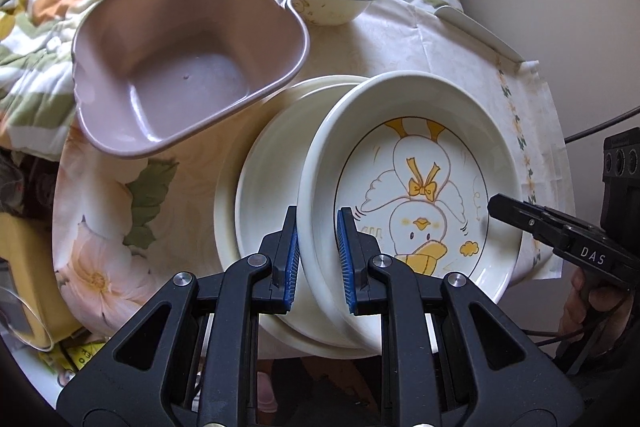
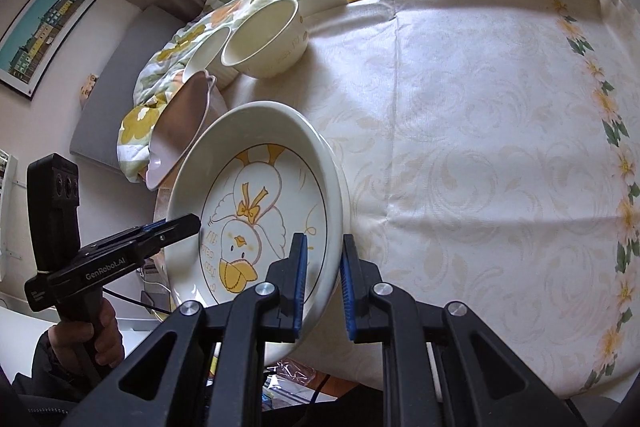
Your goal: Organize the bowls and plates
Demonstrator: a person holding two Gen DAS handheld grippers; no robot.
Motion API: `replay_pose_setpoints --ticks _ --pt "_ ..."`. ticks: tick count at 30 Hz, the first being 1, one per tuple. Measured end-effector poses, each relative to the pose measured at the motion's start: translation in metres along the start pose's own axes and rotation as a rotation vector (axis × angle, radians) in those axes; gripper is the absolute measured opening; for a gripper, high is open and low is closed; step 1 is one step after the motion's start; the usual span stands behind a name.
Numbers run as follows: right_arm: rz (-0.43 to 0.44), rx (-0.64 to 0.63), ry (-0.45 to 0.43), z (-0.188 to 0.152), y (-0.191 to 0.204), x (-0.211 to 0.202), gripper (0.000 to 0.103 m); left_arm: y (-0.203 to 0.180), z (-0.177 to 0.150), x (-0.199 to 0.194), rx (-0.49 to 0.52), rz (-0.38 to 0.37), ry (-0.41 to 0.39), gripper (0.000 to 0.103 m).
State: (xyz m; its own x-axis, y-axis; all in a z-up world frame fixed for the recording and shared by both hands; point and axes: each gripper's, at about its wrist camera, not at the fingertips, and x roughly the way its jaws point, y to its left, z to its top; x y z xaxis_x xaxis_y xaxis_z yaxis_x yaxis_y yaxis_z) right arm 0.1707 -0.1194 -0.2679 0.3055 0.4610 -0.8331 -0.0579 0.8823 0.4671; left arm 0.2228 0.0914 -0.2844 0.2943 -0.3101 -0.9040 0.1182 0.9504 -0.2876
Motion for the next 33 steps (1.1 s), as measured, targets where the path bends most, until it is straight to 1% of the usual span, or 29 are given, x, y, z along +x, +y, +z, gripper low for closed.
replay_pose_setpoints --ticks 7,11,16,21,27,29,31,33 --pt "-0.026 -0.031 0.021 0.006 0.001 0.004 0.015 0.000 -0.003 0.012 -0.004 0.026 0.013 0.016" --pt "-0.020 -0.041 0.029 0.009 0.001 0.006 0.015 -0.007 -0.003 0.016 0.020 0.077 0.009 0.016" --pt "-0.036 -0.076 0.030 0.012 0.006 0.008 0.015 -0.019 -0.005 0.016 0.105 0.189 -0.004 0.016" --pt "-0.045 -0.099 0.032 0.014 0.008 0.011 0.015 -0.038 -0.011 0.017 0.230 0.337 -0.036 0.019" --pt "-0.082 -0.162 0.034 0.012 0.016 0.016 0.015 -0.045 -0.017 0.014 0.289 0.433 -0.045 0.019" --pt "-0.112 -0.207 0.038 0.011 0.023 0.019 0.015 -0.048 -0.019 0.013 0.324 0.475 -0.049 0.019" --pt "-0.175 -0.283 0.043 0.008 0.034 0.023 0.015 -0.051 -0.022 0.014 0.353 0.511 -0.050 0.019" --pt "-0.206 -0.322 0.035 0.007 0.039 0.025 0.015 -0.053 -0.023 0.014 0.368 0.529 -0.049 0.019"
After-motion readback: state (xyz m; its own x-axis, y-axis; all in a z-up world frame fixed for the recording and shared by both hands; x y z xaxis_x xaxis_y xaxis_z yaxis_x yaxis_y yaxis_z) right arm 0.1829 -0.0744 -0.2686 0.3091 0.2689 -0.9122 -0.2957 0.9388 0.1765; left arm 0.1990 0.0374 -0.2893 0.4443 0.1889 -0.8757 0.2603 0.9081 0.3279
